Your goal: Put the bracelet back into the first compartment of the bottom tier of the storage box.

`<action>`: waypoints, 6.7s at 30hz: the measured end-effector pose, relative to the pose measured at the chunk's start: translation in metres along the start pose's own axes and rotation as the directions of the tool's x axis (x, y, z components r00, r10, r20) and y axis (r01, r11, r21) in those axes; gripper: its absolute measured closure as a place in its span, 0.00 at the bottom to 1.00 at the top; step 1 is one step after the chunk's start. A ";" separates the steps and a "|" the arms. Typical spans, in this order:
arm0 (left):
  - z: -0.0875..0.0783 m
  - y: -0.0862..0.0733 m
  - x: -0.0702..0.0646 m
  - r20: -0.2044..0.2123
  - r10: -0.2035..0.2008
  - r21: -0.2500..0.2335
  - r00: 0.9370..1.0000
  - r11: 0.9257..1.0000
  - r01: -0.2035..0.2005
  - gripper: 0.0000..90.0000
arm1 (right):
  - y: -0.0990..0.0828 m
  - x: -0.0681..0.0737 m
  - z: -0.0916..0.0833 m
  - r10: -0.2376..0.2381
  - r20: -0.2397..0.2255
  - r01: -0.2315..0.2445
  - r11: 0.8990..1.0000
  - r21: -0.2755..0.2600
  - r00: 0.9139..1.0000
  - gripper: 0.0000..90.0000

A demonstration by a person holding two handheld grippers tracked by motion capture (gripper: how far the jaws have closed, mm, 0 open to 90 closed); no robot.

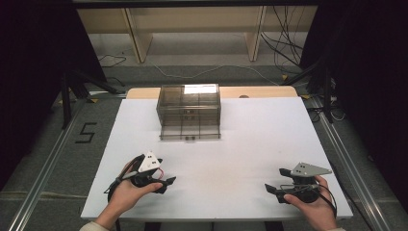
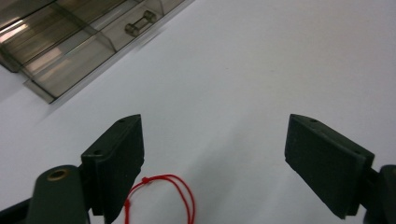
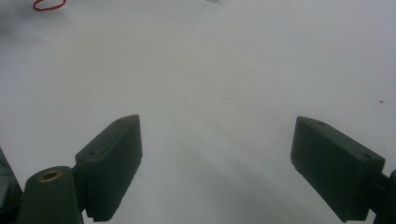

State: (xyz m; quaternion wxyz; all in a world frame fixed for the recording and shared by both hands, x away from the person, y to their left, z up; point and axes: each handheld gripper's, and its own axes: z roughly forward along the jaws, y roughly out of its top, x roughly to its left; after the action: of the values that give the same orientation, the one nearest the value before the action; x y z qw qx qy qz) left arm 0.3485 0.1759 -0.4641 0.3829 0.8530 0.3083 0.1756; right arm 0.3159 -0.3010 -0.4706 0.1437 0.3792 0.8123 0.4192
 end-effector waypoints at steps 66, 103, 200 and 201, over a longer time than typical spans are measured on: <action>0.012 -0.020 0.038 -0.123 -0.186 0.182 0.975 0.962 0.206 0.98 | 0.001 0.003 0.001 -0.012 0.005 0.012 1.000 0.001 1.000 0.19; 0.005 -0.010 0.032 -0.113 -0.199 0.128 0.973 0.969 0.213 1.00 | 0.001 0.003 0.002 -0.012 0.002 0.012 1.000 0.002 1.000 0.19; 0.019 0.038 0.054 -0.154 -0.186 0.055 0.970 0.979 0.196 1.00 | 0.002 0.003 0.005 -0.010 0.005 0.010 1.000 0.017 1.000 0.20; 0.019 0.038 0.055 -0.154 -0.185 0.054 0.971 0.979 0.195 1.00 | 0.002 0.003 0.005 -0.010 0.004 0.010 1.000 0.016 1.000 0.20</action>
State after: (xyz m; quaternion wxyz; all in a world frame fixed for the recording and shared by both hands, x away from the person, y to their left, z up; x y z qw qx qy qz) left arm 0.4147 0.1818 -0.4442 0.3443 0.8167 0.4221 0.1905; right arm 0.3180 -0.2951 -0.4719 0.1445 0.3773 0.8172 0.4111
